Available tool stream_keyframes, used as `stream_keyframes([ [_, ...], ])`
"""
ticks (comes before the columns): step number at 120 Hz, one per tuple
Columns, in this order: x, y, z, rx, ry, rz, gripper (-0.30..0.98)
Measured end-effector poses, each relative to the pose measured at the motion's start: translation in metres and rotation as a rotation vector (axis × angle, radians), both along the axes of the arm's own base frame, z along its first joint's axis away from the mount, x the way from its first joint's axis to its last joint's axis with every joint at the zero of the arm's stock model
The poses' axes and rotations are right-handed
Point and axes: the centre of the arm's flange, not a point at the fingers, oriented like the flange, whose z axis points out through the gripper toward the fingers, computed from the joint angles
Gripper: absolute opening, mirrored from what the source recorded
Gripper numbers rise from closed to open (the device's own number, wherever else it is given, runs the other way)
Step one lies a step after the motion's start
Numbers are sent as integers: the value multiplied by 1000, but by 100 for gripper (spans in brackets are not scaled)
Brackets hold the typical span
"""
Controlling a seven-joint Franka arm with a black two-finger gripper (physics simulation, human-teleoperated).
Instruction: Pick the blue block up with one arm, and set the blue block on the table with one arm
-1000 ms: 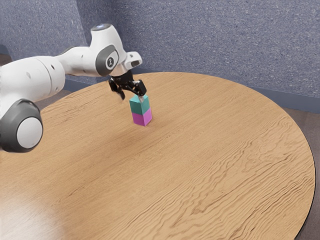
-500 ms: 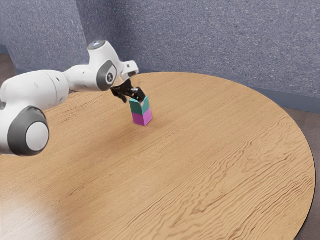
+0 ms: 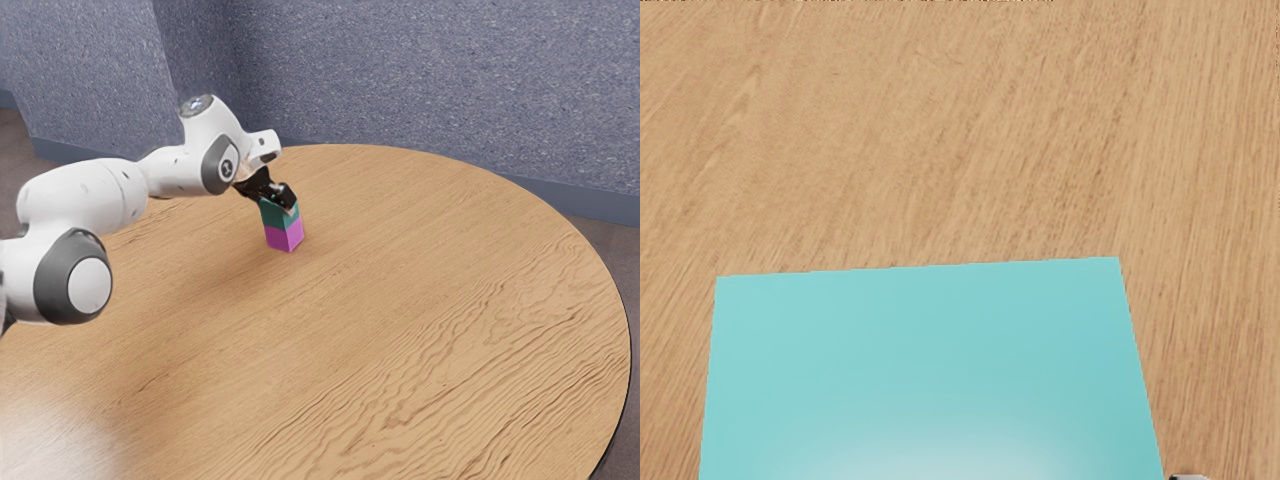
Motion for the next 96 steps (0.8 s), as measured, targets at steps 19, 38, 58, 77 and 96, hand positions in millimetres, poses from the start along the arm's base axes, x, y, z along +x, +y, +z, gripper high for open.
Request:
stream_keyframes([
  [19,1,1,-1,7,-8,-9,41],
  [38,1,2,2,17,-15,-11,34],
  [58,4,-5,19,22,-35,-25,31],
  [77,7,-116,23,23,-56,-182,34],
  [96,0,-159,-15,53,-49,-225,36],
])
